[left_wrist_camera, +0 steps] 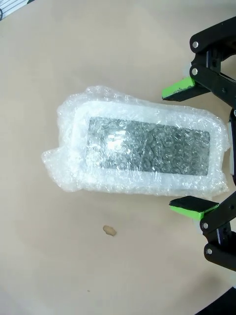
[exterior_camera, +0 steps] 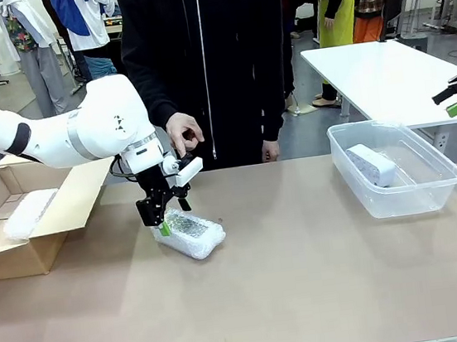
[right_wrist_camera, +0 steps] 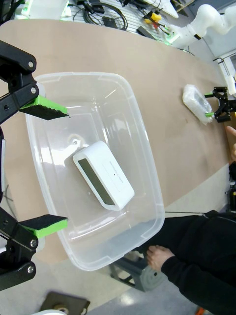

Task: Separate and place wrapped and unwrapped clocks.
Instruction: Pick up the Digital clock indicated by the person.

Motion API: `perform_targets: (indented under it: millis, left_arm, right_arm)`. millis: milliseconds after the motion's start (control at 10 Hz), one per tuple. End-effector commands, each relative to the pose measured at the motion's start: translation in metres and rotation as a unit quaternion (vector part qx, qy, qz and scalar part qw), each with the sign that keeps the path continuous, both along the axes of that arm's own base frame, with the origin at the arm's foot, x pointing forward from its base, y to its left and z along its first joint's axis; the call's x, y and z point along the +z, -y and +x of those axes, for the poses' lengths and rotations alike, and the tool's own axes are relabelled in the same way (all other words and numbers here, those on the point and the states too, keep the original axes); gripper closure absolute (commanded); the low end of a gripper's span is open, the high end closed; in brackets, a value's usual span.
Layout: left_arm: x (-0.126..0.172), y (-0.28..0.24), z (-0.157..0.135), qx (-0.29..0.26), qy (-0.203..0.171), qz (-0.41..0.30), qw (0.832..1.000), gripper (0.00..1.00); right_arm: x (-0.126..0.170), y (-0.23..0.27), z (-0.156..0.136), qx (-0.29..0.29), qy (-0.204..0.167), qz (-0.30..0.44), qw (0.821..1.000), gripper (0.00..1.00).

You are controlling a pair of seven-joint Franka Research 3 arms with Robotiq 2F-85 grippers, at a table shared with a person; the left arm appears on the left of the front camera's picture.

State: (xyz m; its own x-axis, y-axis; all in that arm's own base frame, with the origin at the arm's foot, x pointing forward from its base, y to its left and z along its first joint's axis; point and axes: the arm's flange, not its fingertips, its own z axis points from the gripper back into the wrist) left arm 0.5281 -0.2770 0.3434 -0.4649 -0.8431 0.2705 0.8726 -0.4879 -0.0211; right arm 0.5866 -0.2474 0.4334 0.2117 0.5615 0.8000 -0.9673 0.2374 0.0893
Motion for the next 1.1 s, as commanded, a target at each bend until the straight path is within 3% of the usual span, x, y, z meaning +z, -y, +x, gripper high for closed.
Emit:
perform_targets:
  millis: [0,500,1000]
  left_arm:
    - [-0.001,0.001,-0.008,-0.013,-0.001,0.02,1.0,0.0]
    - [-0.017,0.004,-0.01,-0.03,0.049,-0.001,0.998,0.0]
    - [-0.033,0.003,-0.007,-0.027,0.03,0.015,0.999,0.0]
  right_arm:
    - [0.0,-0.001,0.0,-0.001,0.001,0.0,1.0,0.0]
    - [0.0,-0.001,0.0,-0.001,0.001,0.0,1.0,0.0]
    - [0.0,-0.001,0.0,-0.001,0.001,0.0,1.0,0.0]
